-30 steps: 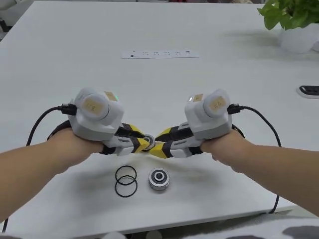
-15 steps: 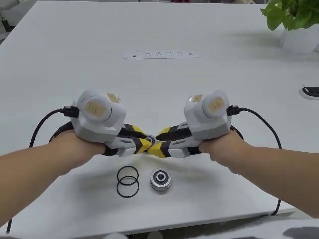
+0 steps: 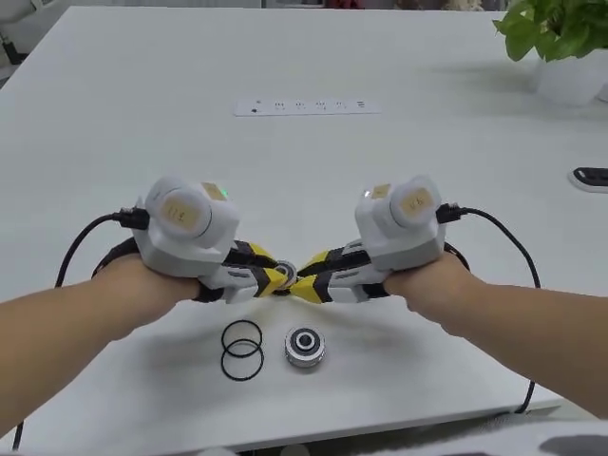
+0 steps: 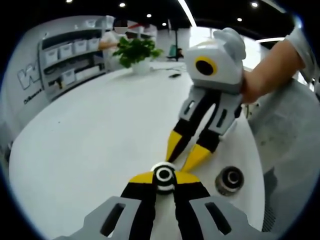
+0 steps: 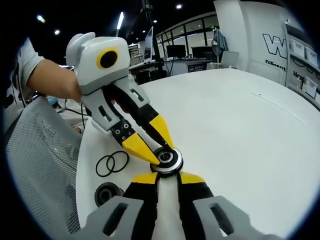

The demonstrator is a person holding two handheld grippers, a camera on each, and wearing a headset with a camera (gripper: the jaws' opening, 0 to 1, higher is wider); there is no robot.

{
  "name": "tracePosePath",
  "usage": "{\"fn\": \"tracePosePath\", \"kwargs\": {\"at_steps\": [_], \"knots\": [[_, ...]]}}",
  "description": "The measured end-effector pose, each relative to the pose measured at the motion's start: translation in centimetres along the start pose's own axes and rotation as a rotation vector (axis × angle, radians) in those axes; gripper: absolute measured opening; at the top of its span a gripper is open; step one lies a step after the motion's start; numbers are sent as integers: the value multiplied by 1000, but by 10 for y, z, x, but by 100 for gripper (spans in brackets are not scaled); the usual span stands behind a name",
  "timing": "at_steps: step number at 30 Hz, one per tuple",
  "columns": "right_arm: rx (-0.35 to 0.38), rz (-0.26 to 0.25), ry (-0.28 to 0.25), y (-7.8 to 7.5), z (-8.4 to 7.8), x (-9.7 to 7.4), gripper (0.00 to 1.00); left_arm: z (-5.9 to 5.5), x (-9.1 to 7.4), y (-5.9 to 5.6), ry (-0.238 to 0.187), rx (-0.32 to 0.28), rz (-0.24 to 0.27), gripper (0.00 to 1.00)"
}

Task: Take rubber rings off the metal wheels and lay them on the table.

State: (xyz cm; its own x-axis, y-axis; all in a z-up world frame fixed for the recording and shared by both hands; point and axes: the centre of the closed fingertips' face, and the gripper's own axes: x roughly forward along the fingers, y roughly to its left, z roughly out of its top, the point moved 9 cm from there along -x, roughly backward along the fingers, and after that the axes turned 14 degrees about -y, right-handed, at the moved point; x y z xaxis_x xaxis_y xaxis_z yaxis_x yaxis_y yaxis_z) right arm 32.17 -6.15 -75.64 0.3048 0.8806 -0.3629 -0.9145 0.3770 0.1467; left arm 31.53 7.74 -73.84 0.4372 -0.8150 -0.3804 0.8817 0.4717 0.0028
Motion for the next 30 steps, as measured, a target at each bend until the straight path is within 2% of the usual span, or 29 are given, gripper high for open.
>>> {"fn": "tracePosePath", "kwargs": {"at_steps": [6, 9, 13, 28, 30], "knots": [[29, 6, 2, 1, -1, 0, 6, 0, 0, 1, 3, 7, 4, 14], [40, 4, 1, 0, -1, -2, 1, 0, 0, 0, 3, 14, 8, 13], [54, -1, -2, 1, -1, -2, 0, 0, -1, -2, 4, 21, 11, 13], [193, -44, -49, -5, 0, -8, 0, 1, -3, -4, 9, 39, 13, 12], [236, -57, -86, -7, 2, -9, 0, 1, -3, -4, 9, 39, 13, 12]]}}
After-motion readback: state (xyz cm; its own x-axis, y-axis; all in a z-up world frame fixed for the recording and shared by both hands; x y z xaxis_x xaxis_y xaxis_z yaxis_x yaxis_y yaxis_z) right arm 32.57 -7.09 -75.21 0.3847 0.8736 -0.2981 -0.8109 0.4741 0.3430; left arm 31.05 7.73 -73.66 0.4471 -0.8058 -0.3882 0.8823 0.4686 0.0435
